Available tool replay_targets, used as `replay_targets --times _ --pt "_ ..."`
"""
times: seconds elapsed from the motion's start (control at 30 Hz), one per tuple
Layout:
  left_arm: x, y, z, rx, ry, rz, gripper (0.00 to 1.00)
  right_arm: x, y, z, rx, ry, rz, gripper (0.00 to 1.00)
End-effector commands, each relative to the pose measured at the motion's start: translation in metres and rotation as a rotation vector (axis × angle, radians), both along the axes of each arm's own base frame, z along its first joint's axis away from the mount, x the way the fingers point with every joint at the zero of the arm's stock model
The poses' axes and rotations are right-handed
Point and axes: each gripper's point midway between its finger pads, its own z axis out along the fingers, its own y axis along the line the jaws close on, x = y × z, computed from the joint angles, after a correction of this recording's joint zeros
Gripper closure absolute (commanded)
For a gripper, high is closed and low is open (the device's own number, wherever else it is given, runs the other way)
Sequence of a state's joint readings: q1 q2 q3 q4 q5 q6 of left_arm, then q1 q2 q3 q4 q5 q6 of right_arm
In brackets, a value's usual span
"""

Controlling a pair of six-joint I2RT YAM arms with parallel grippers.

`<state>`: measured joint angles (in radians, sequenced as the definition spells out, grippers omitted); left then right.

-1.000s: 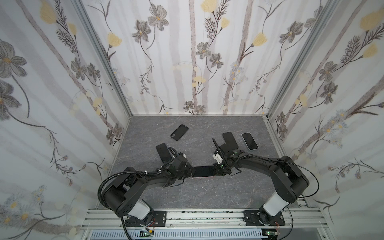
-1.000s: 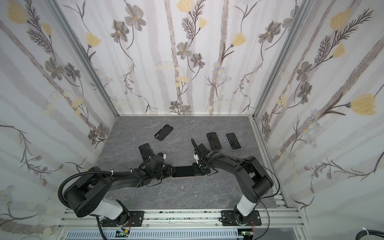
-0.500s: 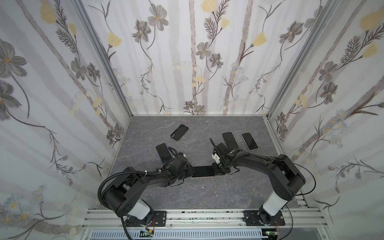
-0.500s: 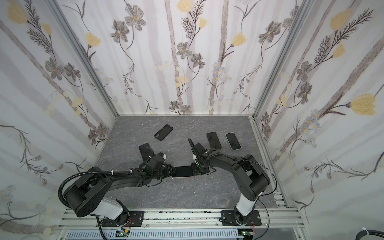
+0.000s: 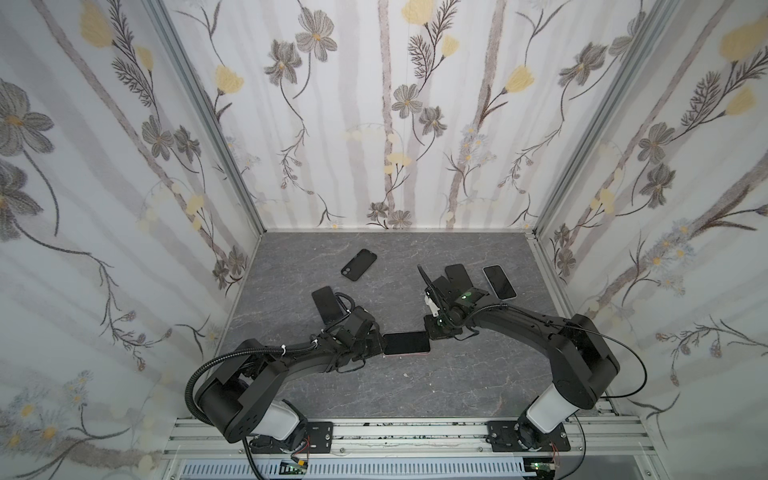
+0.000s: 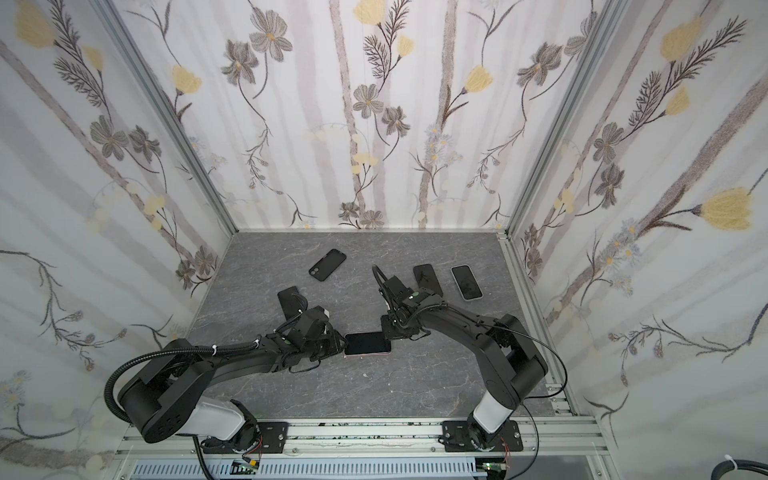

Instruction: Put the phone into the phone case

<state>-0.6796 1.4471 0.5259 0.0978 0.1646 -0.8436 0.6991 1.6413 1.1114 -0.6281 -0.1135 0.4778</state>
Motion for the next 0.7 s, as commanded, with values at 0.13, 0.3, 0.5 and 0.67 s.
replay_targets --times 0.13,0.3,0.5,0.67 --pt "-0.005 0.016 -0.009 0.084 0.049 0.005 0.61 0.002 0.0 0.017 0.023 -0.006 -0.004 0.68" --pt "-0.005 0.011 -0.011 0.08 0.069 -0.014 0.61 0.002 0.002 -0.002 0.045 0.045 0.01 0.76" --pt "-0.009 0.01 -0.013 0.072 0.086 -0.015 0.61 -0.011 0.001 -0.025 0.068 0.112 0.014 0.81" --pt "-0.012 0.008 -0.017 0.069 0.102 -0.022 0.61 -0.023 0.0 -0.037 0.083 0.157 0.023 0.82"
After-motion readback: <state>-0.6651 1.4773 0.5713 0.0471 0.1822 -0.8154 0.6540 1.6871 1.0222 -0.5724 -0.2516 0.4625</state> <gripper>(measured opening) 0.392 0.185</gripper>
